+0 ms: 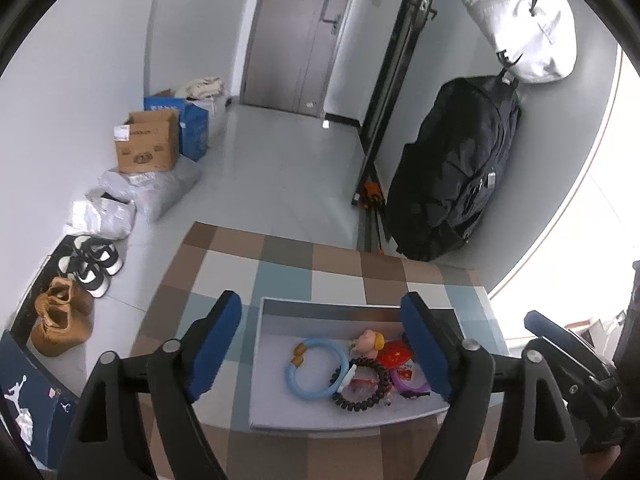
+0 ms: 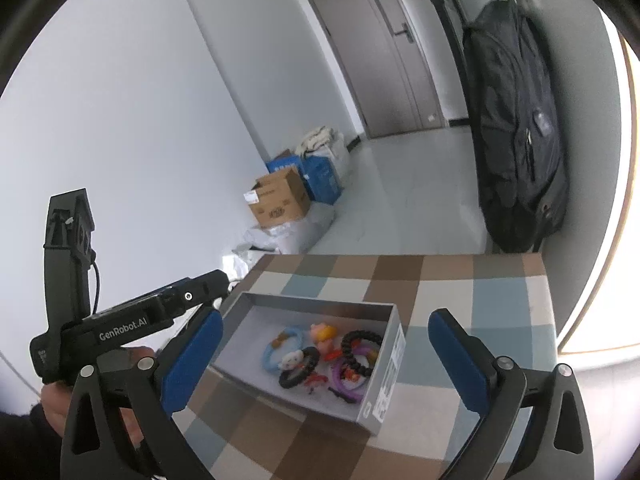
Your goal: Organize jewelry
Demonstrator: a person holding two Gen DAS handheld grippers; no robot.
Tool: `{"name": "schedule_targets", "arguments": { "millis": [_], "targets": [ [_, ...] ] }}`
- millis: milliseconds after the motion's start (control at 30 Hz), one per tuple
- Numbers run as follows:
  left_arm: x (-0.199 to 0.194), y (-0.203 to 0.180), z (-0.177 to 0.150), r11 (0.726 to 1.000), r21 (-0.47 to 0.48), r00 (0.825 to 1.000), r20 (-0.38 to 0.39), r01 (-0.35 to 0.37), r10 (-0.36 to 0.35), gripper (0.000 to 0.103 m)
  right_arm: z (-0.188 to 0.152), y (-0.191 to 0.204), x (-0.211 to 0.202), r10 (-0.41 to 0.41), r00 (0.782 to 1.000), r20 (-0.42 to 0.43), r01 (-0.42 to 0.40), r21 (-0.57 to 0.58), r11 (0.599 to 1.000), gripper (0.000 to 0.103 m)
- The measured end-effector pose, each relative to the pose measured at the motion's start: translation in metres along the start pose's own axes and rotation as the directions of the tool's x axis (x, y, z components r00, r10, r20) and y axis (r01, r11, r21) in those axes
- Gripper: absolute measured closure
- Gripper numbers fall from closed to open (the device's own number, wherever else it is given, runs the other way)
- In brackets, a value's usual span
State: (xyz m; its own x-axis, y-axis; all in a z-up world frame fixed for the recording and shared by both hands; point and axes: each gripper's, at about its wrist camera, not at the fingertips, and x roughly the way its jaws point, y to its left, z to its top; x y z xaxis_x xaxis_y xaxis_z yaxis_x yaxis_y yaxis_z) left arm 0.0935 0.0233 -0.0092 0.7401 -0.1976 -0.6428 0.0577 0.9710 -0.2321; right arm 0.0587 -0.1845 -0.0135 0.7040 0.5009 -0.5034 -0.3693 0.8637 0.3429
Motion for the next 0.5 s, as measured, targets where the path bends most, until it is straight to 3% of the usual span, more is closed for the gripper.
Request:
{"name": "schedule_targets", "arguments": {
  "millis": [500],
  "targets": [
    [-0.049,-0.007,-0.027,0.991,0.051,0.985,0.125,-0.127,0.120,0.022,-0.022,0.024,-0.040,-0.063,0.994,0.094,0.073,-0.103,0.992,0.000]
  ]
}}
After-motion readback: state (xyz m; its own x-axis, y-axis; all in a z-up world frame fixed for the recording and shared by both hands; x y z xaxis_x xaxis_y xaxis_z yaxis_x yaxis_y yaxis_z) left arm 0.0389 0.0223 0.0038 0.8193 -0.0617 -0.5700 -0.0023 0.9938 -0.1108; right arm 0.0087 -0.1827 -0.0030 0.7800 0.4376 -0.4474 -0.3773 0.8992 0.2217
